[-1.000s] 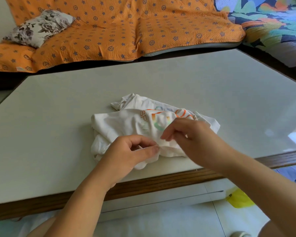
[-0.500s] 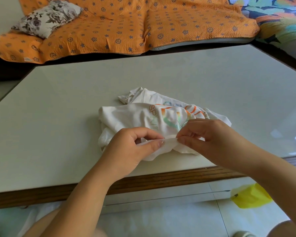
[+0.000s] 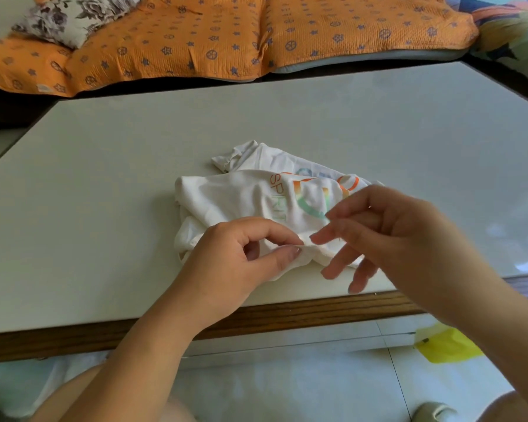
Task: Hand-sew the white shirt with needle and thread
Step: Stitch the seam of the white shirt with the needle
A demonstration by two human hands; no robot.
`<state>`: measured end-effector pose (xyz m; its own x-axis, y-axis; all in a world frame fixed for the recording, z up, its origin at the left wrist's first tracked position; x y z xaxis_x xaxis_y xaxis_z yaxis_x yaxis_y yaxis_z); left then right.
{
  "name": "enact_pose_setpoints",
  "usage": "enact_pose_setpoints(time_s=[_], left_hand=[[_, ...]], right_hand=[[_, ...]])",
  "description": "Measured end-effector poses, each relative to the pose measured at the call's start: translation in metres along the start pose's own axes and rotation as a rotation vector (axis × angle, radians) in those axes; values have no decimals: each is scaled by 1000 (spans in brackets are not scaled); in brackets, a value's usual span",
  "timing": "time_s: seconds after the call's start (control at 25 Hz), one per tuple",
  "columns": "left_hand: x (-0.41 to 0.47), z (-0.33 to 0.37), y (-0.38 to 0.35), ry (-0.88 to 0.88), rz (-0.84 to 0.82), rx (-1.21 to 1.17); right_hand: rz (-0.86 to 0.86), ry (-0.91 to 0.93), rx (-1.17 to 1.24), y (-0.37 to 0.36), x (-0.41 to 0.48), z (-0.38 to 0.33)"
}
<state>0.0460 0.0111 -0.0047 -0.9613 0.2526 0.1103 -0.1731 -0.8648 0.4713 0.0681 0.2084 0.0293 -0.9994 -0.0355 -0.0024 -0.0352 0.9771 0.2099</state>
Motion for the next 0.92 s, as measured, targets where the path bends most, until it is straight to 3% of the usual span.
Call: enact_pose_setpoints(time_s=[0.12, 0.44, 0.92], left_hand=[[0, 0, 1, 3, 12, 13], [2, -1, 3, 9, 13, -37], [4, -3, 1, 42, -47, -102]], right_hand=[[-17, -62, -64, -7, -3, 5], [-26, 34, -267, -11, -6, 13], [-77, 188, -347, -6, -7, 18]])
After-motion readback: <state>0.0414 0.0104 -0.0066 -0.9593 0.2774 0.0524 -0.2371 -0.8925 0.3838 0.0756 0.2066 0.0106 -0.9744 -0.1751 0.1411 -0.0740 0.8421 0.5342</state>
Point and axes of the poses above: each hand's wrist, its own x-axis towards the middle knuckle, its own y-axis out of the back of the hand, z = x × y, the point moved 1 cm from there along x, towards the middle knuckle, and after that the axes turned 3 degrees about z, right-handed, at the moved point
